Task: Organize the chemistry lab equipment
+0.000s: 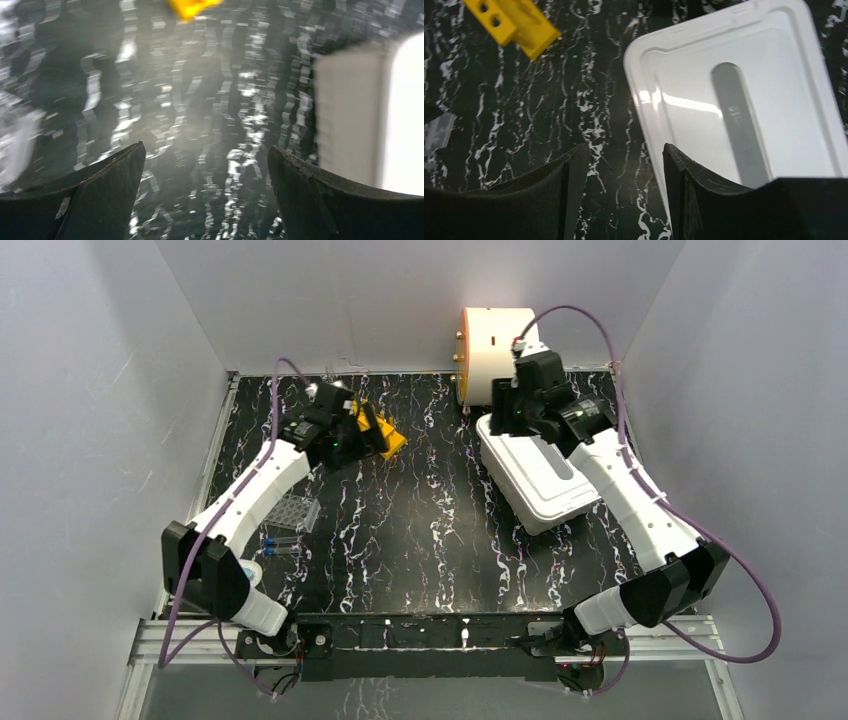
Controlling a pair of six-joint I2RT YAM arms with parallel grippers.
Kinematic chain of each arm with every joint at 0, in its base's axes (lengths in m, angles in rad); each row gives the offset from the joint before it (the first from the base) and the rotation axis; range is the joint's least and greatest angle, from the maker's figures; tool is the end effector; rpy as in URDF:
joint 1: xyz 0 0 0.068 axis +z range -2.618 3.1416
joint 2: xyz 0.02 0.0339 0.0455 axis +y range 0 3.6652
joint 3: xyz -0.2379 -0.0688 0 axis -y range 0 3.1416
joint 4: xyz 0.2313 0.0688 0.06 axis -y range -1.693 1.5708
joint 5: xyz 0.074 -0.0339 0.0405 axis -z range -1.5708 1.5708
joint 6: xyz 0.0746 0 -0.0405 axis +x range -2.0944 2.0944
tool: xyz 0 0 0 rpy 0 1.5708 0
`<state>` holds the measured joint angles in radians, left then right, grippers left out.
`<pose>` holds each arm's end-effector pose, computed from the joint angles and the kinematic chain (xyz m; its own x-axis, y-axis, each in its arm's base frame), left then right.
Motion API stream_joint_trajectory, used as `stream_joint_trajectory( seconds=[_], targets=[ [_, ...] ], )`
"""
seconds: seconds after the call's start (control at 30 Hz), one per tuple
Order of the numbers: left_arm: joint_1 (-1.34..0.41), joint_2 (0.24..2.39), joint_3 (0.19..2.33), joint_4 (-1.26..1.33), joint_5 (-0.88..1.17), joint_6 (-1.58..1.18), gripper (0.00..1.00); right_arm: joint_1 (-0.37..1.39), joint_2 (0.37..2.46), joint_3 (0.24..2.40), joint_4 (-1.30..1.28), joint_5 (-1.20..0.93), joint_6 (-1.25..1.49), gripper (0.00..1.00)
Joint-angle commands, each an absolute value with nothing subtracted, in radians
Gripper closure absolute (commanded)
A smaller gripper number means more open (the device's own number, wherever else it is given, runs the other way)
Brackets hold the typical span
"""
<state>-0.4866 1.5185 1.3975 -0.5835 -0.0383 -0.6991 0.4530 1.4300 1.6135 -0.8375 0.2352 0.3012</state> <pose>0.3174 -0.1647 0.2865 -0.7223 -0.3454 -0.5992 -0.0305 0.8814 -0.4713 0.2948 0.1242 0.3611 -0.5993 0.0291 -0.8000 -0.0854 0.9913 0.1001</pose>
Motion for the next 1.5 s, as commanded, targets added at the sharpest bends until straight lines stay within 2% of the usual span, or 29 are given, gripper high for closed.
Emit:
stream_joint_trajectory(
  seconds=[0.0, 0.13, 0.23, 0.3, 0.47, 0.53, 0.87, 1.13, 1.47],
  targets=[
    [-0.400, 1.377, 1.313, -0.817, -0.169, -0.725, 0.09, 0.581, 1.427, 1.579, -0.667, 0.188, 0.321, 0.36],
    [-0.343, 1.245, 1.160, -0.890, -0.198, -0.818, 0.15, 0.680, 1.466, 1.542, -0.595, 0.173, 0.316, 0.36],
    [-0.290, 1.191, 1.086, -0.937, -0.254, -0.877, 0.34, 0.754, 1.511, 1.547, -0.559, 0.171, 0.287, 0.38],
    [-0.243, 1.170, 1.041, -0.959, -0.282, -0.908, 0.44, 0.794, 1.540, 1.553, -0.540, 0.164, 0.272, 0.42],
    [-0.114, 1.107, 0.920, -0.929, -0.284, -0.957, 0.63, 0.850, 1.575, 1.536, -0.501, 0.152, 0.294, 0.42],
    [-0.065, 1.093, 0.878, -0.903, -0.272, -0.972, 0.67, 0.858, 1.577, 1.518, -0.488, 0.144, 0.306, 0.42],
    [0.094, 1.146, 0.764, -0.737, -0.262, -1.069, 0.66, 0.862, 1.579, 1.469, -0.473, 0.144, 0.302, 0.39],
    [0.115, 1.208, 0.737, -0.615, -0.275, -1.107, 0.67, 0.862, 1.588, 1.463, -0.477, 0.128, 0.288, 0.39],
    [0.120, 1.275, 0.730, -0.611, -0.299, -1.150, 0.64, 0.862, 1.610, 1.477, -0.480, 0.152, 0.272, 0.39]
  ],
)
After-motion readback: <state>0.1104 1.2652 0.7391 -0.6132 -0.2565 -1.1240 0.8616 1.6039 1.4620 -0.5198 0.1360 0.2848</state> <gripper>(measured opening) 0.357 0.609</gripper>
